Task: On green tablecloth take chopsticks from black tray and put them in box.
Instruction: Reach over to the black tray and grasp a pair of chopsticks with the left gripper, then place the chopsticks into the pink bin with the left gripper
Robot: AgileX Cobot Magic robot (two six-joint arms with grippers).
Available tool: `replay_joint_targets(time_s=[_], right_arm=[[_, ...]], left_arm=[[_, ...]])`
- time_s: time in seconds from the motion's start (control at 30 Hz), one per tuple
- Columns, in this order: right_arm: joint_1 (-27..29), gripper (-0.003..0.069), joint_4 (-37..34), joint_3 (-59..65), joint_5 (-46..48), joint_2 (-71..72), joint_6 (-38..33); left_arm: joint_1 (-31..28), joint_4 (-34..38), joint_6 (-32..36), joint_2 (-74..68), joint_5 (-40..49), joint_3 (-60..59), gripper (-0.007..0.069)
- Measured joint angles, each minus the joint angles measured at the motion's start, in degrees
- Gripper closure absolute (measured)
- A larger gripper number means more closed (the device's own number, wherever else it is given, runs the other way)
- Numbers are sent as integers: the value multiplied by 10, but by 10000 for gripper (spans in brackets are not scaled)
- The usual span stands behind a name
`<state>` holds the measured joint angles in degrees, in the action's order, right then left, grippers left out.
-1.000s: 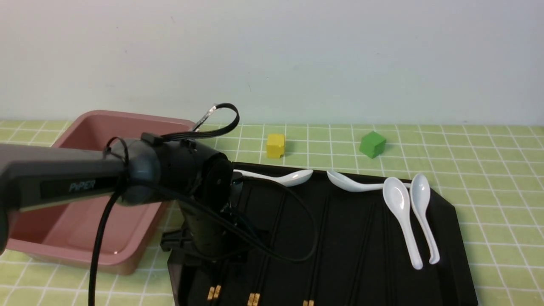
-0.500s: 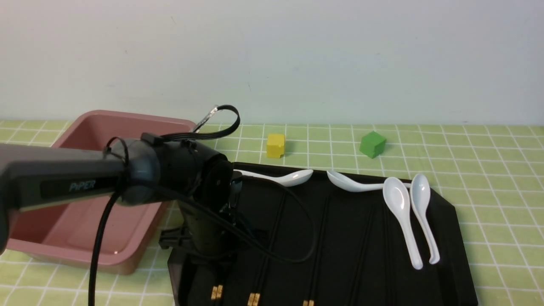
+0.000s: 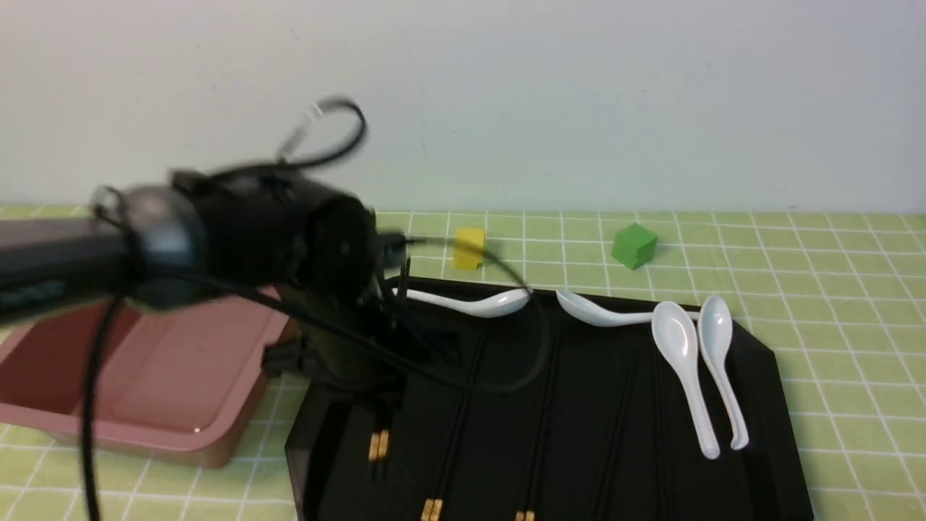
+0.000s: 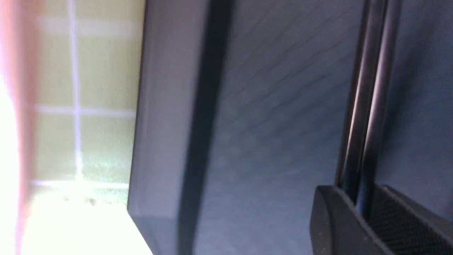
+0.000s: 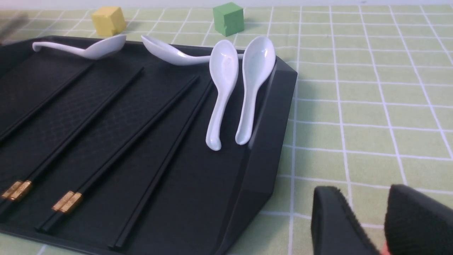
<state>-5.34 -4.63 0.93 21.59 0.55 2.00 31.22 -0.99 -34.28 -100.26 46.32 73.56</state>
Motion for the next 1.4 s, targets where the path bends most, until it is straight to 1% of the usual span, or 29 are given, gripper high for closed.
replay_joint_targets(time_s=[0.1, 0.2, 0.3, 0.33, 0.37, 0.43, 0.53, 0.63, 0.83, 0.9, 0.97, 1.07, 1.13, 1.2, 1.27, 1.33, 1.4], right_arm=[[0, 419, 0, 0, 0, 0, 0], [0, 419, 0, 0, 0, 0, 0], [0, 419, 0, 0, 0, 0, 0], [0, 419, 0, 0, 0, 0, 0], [0, 419, 0, 0, 0, 0, 0], [0, 419, 0, 0, 0, 0, 0], [0, 419, 0, 0, 0, 0, 0], [0, 419, 0, 0, 0, 0, 0], [0, 419, 0, 0, 0, 0, 0], [0, 419, 0, 0, 0, 0, 0], [0, 419, 0, 0, 0, 0, 0], [0, 419, 0, 0, 0, 0, 0], [0, 419, 0, 0, 0, 0, 0], [0, 419, 0, 0, 0, 0, 0], [0, 419, 0, 0, 0, 0, 0], [0, 419, 0, 0, 0, 0, 0], [0, 419, 0, 0, 0, 0, 0]], left_arm=[[-17, -4, -4, 68, 33, 36, 515], [-38, -17, -2, 98, 44, 48, 515], [-113, -38, 28, 126, 65, 54, 515], [-118, -38, 31, 126, 67, 54, 515], [-152, -41, 51, 123, 79, 54, 515], [-202, -43, 75, 109, 89, 51, 515], [-253, -45, 91, 73, 89, 47, 515], [-286, -48, 109, 28, 72, 46, 515], [-293, -50, 132, -41, 41, 46, 515], [-293, -49, 132, -55, 35, 46, 502], [-293, -49, 132, -62, 31, 46, 474], [-293, -49, 133, -61, 45, 60, 409], [-293, -49, 133, -57, 64, 76, 378], [-293, -48, 134, -51, 94, 100, 363], [-293, -48, 136, -37, 135, 130, 376], [-293, -48, 142, -21, 167, 153, 413], [-293, -48, 147, 26, 206, 171, 506]])
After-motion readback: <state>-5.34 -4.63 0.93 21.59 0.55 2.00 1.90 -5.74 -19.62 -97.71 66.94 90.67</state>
